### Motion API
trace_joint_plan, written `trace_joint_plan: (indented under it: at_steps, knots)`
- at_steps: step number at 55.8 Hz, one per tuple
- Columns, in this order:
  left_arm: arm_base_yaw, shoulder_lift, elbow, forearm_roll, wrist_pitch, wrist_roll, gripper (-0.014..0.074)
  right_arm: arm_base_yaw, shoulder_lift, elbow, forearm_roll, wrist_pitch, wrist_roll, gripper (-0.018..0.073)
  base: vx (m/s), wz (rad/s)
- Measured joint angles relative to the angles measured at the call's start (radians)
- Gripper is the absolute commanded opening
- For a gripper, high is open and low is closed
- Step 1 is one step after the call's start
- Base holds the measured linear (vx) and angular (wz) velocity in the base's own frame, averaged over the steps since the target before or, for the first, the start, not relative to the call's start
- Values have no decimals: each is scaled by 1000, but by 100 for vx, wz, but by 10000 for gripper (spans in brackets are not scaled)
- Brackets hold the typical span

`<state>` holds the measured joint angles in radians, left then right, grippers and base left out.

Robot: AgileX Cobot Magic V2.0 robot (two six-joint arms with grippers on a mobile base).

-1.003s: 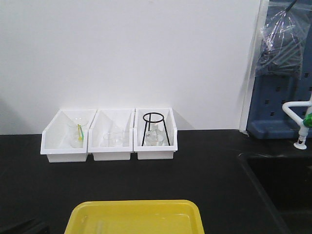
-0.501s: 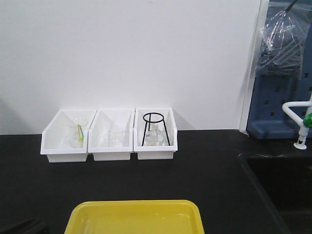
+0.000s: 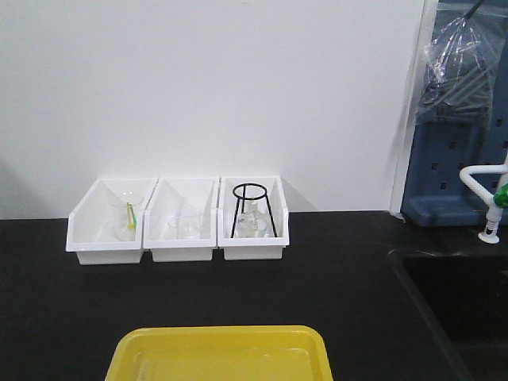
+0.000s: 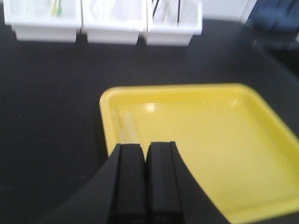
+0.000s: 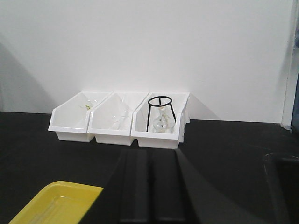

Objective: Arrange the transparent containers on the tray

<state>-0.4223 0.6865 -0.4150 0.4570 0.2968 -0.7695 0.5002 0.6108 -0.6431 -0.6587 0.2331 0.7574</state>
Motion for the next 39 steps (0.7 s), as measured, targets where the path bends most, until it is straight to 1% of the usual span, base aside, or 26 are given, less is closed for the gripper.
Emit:
trace_joint_plan:
  at_steps: [2, 6, 9, 12, 15, 19, 21, 27, 32, 36, 39]
  knots:
    - [0, 0, 0, -59, 10, 87, -3, 0, 0, 0, 0, 0, 0, -11, 0, 0]
    - [0, 0, 0, -126, -4, 203, -3, 0, 0, 0, 0, 0, 0, -11, 0, 0]
    - [0, 0, 1, -177, -42, 281, -3, 0, 0, 0, 0, 0, 0, -11, 0, 0]
    - [0, 0, 1, -236, -93, 383, -3, 0, 0, 0, 0, 0, 0, -11, 0, 0]
    - [4, 0, 1, -324, -136, 487, -3, 0, 0, 0, 0, 0, 0, -11, 0, 0]
    - [12, 0, 1, -449, -188, 646, -3, 0, 0, 0, 0, 0, 0, -11, 0, 0]
    - [20, 0, 2, -510, -212, 739, -3, 0, 0, 0, 0, 0, 0, -11, 0, 0]
    - [45, -30, 36, -662, -297, 937, -3, 0, 0, 0, 0, 0, 0, -11, 0, 0]
    - [84, -118, 106, -738, -329, 1032, -3, 0, 0, 0, 0, 0, 0, -11, 0, 0]
    - [135, -218, 174, -758, -342, 1066, -3, 0, 0, 0, 0, 0, 0, -11, 0, 0]
    - [183, -295, 226, -765, -350, 1077, -3, 0, 0, 0, 1, 0, 0, -11, 0, 0]
